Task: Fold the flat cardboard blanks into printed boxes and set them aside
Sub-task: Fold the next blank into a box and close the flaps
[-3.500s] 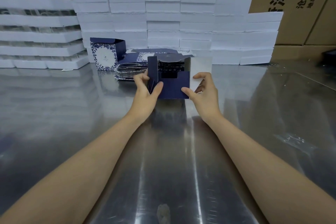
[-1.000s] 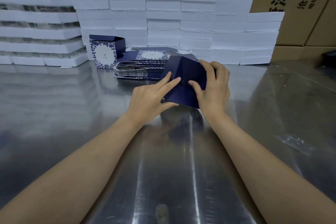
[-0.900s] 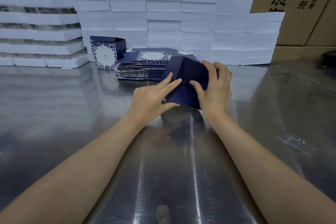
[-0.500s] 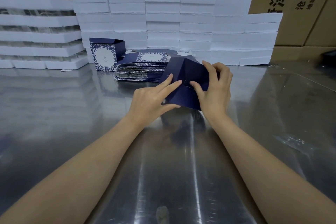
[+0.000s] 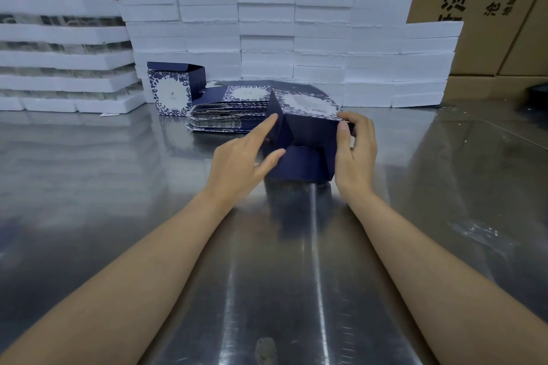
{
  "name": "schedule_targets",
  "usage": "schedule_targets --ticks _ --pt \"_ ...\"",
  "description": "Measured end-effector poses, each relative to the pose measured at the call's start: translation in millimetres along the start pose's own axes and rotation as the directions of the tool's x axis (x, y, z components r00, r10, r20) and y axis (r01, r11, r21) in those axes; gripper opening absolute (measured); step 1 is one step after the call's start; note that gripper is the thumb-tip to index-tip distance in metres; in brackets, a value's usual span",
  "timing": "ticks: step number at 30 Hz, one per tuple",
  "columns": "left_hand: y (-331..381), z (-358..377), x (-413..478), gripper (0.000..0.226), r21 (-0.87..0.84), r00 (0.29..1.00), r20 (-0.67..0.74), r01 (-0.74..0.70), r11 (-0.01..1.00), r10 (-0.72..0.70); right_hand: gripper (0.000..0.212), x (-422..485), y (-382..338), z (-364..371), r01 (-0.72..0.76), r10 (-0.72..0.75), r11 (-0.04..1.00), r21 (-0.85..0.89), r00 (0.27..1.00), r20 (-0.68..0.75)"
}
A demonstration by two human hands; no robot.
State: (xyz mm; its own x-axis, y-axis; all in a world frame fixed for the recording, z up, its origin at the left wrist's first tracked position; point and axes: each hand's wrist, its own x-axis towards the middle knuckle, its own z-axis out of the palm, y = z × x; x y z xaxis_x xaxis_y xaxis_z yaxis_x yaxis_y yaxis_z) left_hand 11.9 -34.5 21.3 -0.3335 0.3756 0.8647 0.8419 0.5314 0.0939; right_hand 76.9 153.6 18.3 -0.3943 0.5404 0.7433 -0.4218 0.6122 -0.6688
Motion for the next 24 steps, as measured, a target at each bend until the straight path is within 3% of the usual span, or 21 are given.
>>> schedule_targets --ticks 3,5,8,11,15,17,20,22,24 --pt "-4.1 -2.0 0.5 0.054 -0.066 0.997 -0.082 -0.003 0.998 -0.002 0.019 -1.6 -6.6 -1.8 0.162 -0.162 0.986 0.043 0.987 0.001" --pt "-3.5 -1.2 -0.2 0.065 -0.135 0.995 -0.1 -0.005 0.991 -0.009 0.009 -2.7 -12.0 0.3 0.245 -0.247 0.967 0.065 0.969 0.026" --pt "-7.7 0.9 0.4 0.074 -0.25 0.996 -0.059 0.051 0.967 -0.068 0.015 -7.1 -13.9 6.4 0.264 -0.263 0.964 0.014 0.951 0.161" --pt "-17.1 -0.1 -3.1 0.053 -0.365 0.95 -0.019 0.283 0.887 -0.311 0.035 -8.6 -4.6 8.7 0.124 -0.079 0.984 -0.131 0.949 0.305" --pt "-31.7 5.1 -2.2 0.031 -0.407 0.766 0.027 0.595 0.693 -0.643 0.041 -1.5 9.2 3.6 -0.172 0.191 0.963 -0.207 0.979 0.076" --pt "-33.9 7.8 1.7 0.023 -0.422 0.727 0.122 0.654 0.628 -0.675 0.037 0.6 11.1 3.8 -0.292 0.301 0.945 -0.145 0.953 0.045" --pt "-33.9 10.8 3.6 0.048 -0.413 0.678 0.373 0.732 0.542 -0.633 0.026 -0.5 8.3 7.5 -0.388 0.388 0.921 -0.042 0.897 0.213" --pt "-31.5 10.9 1.3 0.055 -0.444 0.701 0.448 0.713 0.542 -0.555 0.031 -3.1 3.5 10.2 -0.406 0.37 0.914 0.006 0.839 0.4" --pt "-33.6 9.7 -0.6 0.053 -0.453 0.757 0.418 0.653 0.607 -0.503 0.036 -3.4 -1.3 10.4 -0.393 0.332 0.919 0.036 0.819 0.468"
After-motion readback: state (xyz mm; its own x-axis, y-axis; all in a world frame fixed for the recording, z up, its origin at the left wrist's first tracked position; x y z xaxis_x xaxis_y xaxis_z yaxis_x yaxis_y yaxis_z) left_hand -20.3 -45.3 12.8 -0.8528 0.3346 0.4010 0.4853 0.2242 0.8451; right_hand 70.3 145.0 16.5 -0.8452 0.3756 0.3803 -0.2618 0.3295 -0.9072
